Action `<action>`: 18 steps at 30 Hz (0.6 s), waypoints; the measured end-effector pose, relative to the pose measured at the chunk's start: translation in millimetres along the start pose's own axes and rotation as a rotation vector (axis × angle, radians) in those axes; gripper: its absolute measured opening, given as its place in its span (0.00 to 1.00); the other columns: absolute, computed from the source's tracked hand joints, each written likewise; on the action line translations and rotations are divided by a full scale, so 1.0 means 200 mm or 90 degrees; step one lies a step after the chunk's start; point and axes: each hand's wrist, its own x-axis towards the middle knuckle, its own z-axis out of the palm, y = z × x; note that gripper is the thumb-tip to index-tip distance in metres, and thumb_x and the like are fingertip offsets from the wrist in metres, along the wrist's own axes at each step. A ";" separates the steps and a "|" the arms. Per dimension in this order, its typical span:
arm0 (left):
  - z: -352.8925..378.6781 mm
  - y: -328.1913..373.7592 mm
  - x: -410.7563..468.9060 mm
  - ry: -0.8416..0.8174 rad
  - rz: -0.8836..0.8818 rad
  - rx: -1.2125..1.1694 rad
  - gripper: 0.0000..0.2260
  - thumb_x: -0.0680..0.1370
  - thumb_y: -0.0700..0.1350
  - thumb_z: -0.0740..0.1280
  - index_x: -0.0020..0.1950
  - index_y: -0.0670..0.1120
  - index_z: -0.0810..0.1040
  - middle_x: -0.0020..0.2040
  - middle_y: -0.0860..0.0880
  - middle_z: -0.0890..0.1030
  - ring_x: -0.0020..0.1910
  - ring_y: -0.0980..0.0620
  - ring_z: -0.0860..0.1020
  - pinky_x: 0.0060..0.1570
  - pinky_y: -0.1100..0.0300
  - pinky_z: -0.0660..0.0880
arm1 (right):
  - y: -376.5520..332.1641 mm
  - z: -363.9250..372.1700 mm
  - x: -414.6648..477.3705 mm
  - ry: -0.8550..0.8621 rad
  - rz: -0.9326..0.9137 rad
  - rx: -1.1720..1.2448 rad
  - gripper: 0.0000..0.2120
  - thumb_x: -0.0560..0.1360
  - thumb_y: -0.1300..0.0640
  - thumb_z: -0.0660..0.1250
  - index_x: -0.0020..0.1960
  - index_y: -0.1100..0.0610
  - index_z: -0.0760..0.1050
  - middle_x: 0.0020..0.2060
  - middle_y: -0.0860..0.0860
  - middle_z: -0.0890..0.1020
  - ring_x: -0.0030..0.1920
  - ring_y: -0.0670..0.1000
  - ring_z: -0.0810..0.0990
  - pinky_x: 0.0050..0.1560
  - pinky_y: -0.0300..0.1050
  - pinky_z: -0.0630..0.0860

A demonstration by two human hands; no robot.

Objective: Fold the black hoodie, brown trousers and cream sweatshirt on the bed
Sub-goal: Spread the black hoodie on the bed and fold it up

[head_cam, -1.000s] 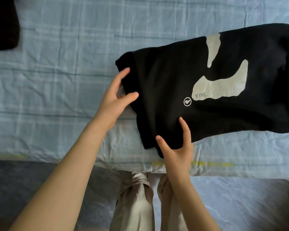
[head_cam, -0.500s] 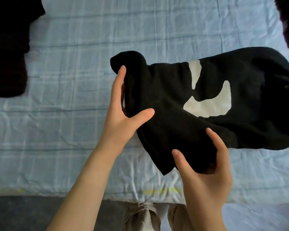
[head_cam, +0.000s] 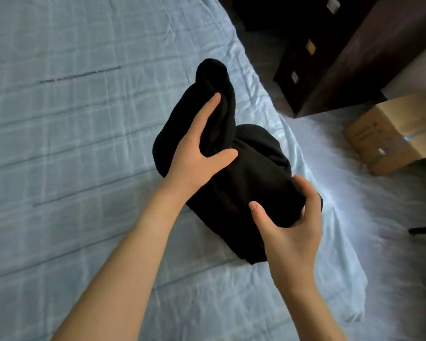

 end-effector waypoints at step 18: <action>0.41 -0.11 0.27 -0.152 -0.182 0.128 0.35 0.64 0.54 0.76 0.68 0.73 0.67 0.63 0.70 0.75 0.60 0.73 0.72 0.54 0.71 0.73 | 0.15 -0.22 0.15 0.031 0.315 0.126 0.28 0.60 0.43 0.79 0.58 0.34 0.75 0.49 0.28 0.80 0.49 0.32 0.81 0.39 0.28 0.79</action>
